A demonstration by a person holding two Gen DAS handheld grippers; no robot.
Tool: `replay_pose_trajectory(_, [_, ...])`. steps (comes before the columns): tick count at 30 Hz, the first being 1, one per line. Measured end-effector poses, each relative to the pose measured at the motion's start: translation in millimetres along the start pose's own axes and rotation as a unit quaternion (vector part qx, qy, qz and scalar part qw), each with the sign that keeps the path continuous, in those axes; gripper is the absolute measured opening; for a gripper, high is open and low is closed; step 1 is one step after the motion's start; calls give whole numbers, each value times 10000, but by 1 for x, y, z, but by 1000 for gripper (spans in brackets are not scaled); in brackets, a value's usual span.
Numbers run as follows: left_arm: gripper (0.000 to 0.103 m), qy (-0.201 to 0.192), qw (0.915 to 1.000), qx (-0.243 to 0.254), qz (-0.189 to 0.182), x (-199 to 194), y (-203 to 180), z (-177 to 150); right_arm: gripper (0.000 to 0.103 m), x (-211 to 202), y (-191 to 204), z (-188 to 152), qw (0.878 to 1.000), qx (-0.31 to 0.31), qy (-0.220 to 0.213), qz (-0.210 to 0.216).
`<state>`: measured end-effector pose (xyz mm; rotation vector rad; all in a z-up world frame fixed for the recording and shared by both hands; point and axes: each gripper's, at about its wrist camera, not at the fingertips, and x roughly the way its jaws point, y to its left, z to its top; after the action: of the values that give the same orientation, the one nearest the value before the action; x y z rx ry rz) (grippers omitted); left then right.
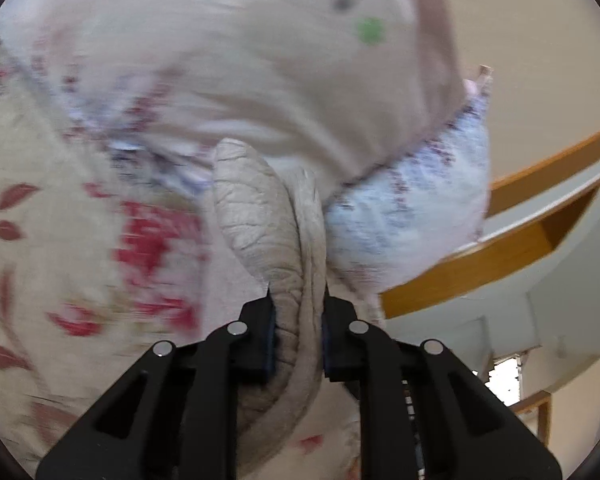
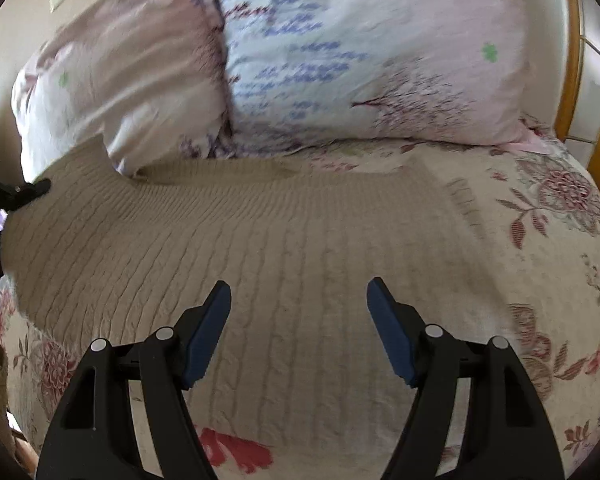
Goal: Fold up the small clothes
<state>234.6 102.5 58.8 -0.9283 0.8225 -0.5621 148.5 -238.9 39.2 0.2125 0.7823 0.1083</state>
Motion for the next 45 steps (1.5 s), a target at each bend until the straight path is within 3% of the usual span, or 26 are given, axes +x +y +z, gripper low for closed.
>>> replay_pose_trajectory(6, [15,417,9963,126,-734,59,-57,-22,72,-17,-37,-1,9990,349,-229,-137])
replay_pose_trajectory(14, [15,1190,9898,167,-766,153,-96,-73,72,-35,-91,-13,9940,932,-405,-412])
replay_pose_trajectory(17, [20,1720,9832,-24,-614,193,-92,-95,72,-38,-109,-16,9913,1193,-399,-394])
replay_pose_trajectory(20, [20,2186,9694,-236,-1095,204,-94,-107,72,-49,-121,-19,9892,1378,-457,-205])
replay_pose_trajectory(23, [48,1917,9737,331,-1185,173,-110,-101,72,-58,-135,-13,9842,1656,-569,276])
replay_pose_trajectory(25, [62,1465,9826,752,-859,141,-113,-92,72,-57,-141,-7,9764,1895,-542,880])
replay_pose_trajectory(27, [63,1087,9872,1159,-133,117,-109,-83,72,-48,-142,3,9649,2089,-317,1558])
replay_pose_trajectory(29, [63,862,9856,1393,424,102,-103,-80,72,-35,-136,13,9576,2124,-11,1944])
replay_pose_trajectory(34, [63,842,9808,1354,1120,90,-64,-81,69,0,-118,26,9553,2142,700,1915])
replay_pose_trajectory(38, [63,957,9779,1361,1265,97,-47,-82,60,24,-114,22,9533,2191,1183,1712])
replay_pose_trajectory(41, [63,1106,9756,1437,1236,100,-34,-92,43,33,-108,17,9483,2096,1390,1936])
replay_pose_trajectory(45, [63,1271,9771,1337,1061,104,-22,-95,43,38,-102,20,9469,2033,1412,2050])
